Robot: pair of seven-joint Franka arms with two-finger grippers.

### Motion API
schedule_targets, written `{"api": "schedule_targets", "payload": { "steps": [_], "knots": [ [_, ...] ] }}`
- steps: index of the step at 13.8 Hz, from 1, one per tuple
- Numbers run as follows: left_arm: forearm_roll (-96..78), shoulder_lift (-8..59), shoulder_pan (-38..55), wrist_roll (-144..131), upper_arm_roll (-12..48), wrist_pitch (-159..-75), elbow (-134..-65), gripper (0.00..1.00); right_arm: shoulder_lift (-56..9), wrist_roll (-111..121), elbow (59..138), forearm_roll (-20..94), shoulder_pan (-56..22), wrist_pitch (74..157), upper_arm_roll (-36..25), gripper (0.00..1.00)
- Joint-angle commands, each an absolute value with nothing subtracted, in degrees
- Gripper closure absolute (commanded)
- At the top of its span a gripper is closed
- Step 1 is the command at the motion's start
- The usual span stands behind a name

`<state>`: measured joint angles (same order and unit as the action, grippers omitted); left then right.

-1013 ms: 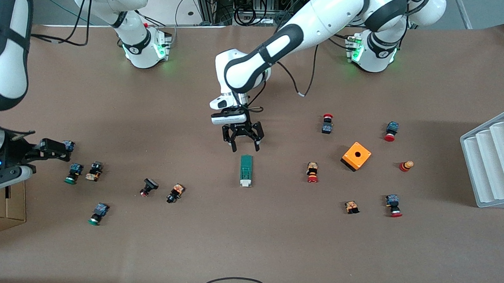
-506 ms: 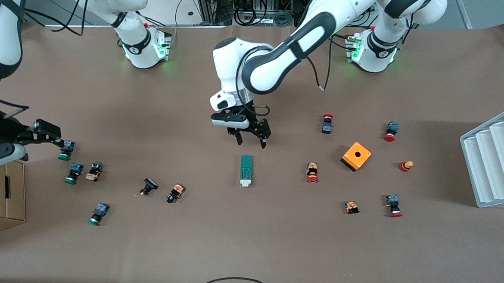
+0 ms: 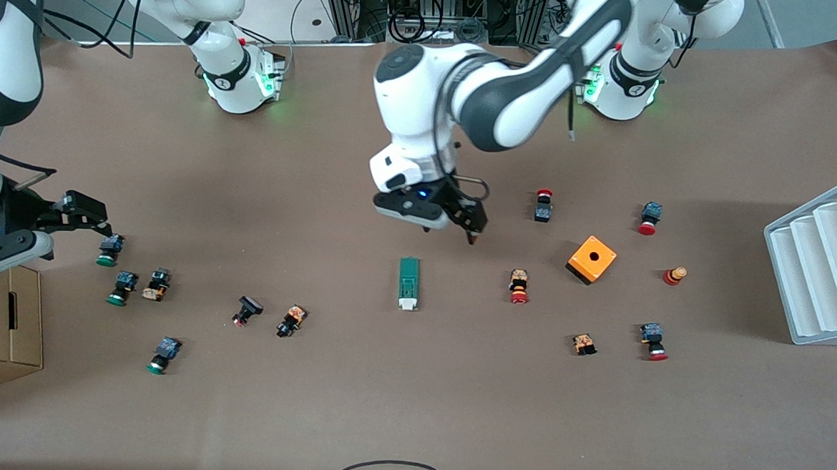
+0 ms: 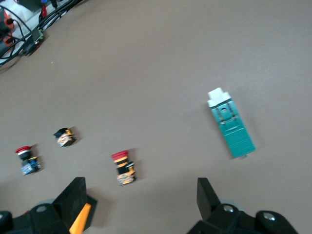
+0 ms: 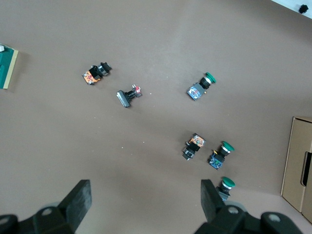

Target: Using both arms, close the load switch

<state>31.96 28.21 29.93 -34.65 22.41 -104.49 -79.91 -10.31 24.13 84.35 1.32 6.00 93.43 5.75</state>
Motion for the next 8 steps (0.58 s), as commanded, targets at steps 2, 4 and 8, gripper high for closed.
{"api": "schedule_targets", "payload": {
  "steps": [2, 4, 8],
  "knots": [
    [24.55, 25.24, 24.45, -25.25, 22.94, -101.78, -78.31, 0.00, -8.18, 24.17, 85.08, 0.26, -0.53, 92.29, -0.44, 0.00],
    [20.59, 23.56, 20.15, -19.54, 23.03, -99.68, -78.22, 0.00, -7.74, 23.91, 84.99, 0.35, -0.96, 92.29, -0.70, 0.00],
    [12.41, 20.48, 13.37, -13.64, 22.94, -97.31, -78.05, 0.00, -7.38, 23.99, 84.64, 0.35, -5.51, 92.11, -5.34, 0.00]
  ]
}}
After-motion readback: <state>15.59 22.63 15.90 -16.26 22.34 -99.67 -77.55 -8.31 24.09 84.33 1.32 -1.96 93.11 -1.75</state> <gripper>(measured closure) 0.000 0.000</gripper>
